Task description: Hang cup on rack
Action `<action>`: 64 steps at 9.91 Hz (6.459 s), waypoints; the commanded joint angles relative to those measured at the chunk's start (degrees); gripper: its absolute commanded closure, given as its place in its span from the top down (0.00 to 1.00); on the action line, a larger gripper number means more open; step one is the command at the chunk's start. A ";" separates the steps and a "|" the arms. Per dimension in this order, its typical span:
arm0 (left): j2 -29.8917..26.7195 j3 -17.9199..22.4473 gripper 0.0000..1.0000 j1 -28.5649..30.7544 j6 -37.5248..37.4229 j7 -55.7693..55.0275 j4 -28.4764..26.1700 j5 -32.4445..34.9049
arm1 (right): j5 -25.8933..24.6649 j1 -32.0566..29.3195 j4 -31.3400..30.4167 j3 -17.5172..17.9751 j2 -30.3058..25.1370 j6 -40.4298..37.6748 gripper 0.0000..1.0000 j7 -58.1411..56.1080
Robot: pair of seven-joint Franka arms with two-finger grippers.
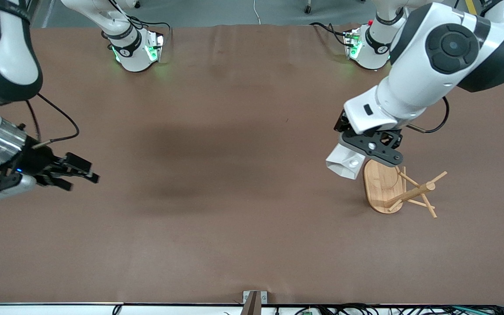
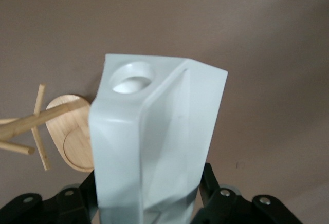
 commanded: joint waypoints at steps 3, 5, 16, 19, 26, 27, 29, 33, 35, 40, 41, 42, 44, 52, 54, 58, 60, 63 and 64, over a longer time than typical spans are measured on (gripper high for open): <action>-8.57 -0.60 0.50 2.43 10.73 -6.74 -18.15 -0.65 | -8.39 0.53 -1.58 -5.77 -11.67 -15.69 1.00 2.62; -9.28 -0.34 0.50 4.02 11.90 -6.66 -20.03 -0.73 | -8.56 0.18 0.07 -5.87 -12.66 -22.03 1.00 3.05; -5.59 -0.43 0.50 9.92 24.12 -1.83 -28.11 -0.65 | -12.96 0.35 4.04 -5.34 -11.96 -27.24 1.00 5.96; -5.51 -0.34 0.50 10.18 24.30 -0.51 -29.43 -0.38 | -12.87 0.44 3.78 -5.34 -11.87 -27.33 1.00 6.05; -4.72 -0.43 0.50 13.08 24.47 3.80 -30.32 0.06 | -12.43 0.35 3.87 -5.34 -11.17 -26.80 1.00 6.05; -4.54 -0.43 0.50 13.95 24.56 4.24 -29.97 0.06 | -12.43 0.35 3.87 -5.34 -11.17 -26.71 1.00 6.05; -3.84 -0.43 0.50 14.84 25.17 6.00 -29.70 -0.03 | -12.34 0.26 3.87 -5.34 -11.00 -26.63 1.00 6.05; -2.96 -0.43 0.51 15.02 25.44 6.26 -28.83 -0.12 | -12.34 0.17 3.87 -5.34 -10.99 -26.36 1.00 6.05; -2.26 -0.43 0.51 16.50 25.44 7.92 -28.21 -0.03 | -12.34 0.17 3.87 -5.34 -10.99 -26.19 1.00 6.05; -1.46 -0.25 0.51 18.43 25.53 10.13 -27.86 -0.12 | -12.34 0.00 3.95 -5.34 -10.99 -26.45 1.00 6.05; -0.77 -0.17 0.51 18.53 25.70 11.26 -27.16 -0.21 | -12.34 0.00 3.95 -5.34 -10.99 -26.45 1.00 6.05; -0.59 -0.16 0.51 18.71 25.79 11.71 -26.98 -0.29 | -12.34 0.00 3.95 -5.34 -10.99 -26.45 1.00 6.05; 0.12 -0.25 0.58 19.06 25.88 11.89 -26.19 -0.38 | -12.34 0.00 3.87 -5.43 -10.99 -26.45 1.00 6.05; -0.67 0.01 1.00 18.97 23.78 11.19 -20.40 -0.56 | -12.34 -0.09 3.87 -5.43 -10.99 -26.36 1.00 5.96; -0.67 0.10 1.00 19.24 18.61 10.75 -16.28 -0.29 | -12.34 0.00 3.87 -5.43 -10.99 -26.36 1.00 5.87; -4.35 0.01 1.00 20.56 12.63 6.81 -14.23 -0.21 | -12.34 0.00 3.87 -5.43 -10.99 -26.36 1.00 5.87; -6.11 0.10 1.00 20.56 12.17 6.53 -13.97 -0.12 | -12.34 0.00 3.87 -5.43 -10.99 -26.36 1.00 5.70; -5.86 0.10 1.00 21.26 3.85 7.23 -6.87 0.15 | -12.34 0.00 3.87 -5.43 -10.99 -26.54 1.00 5.70; -6.12 0.10 1.00 21.61 3.12 8.10 -6.33 0.15 | -12.26 0.00 3.87 -5.43 -10.99 -26.54 1.00 5.70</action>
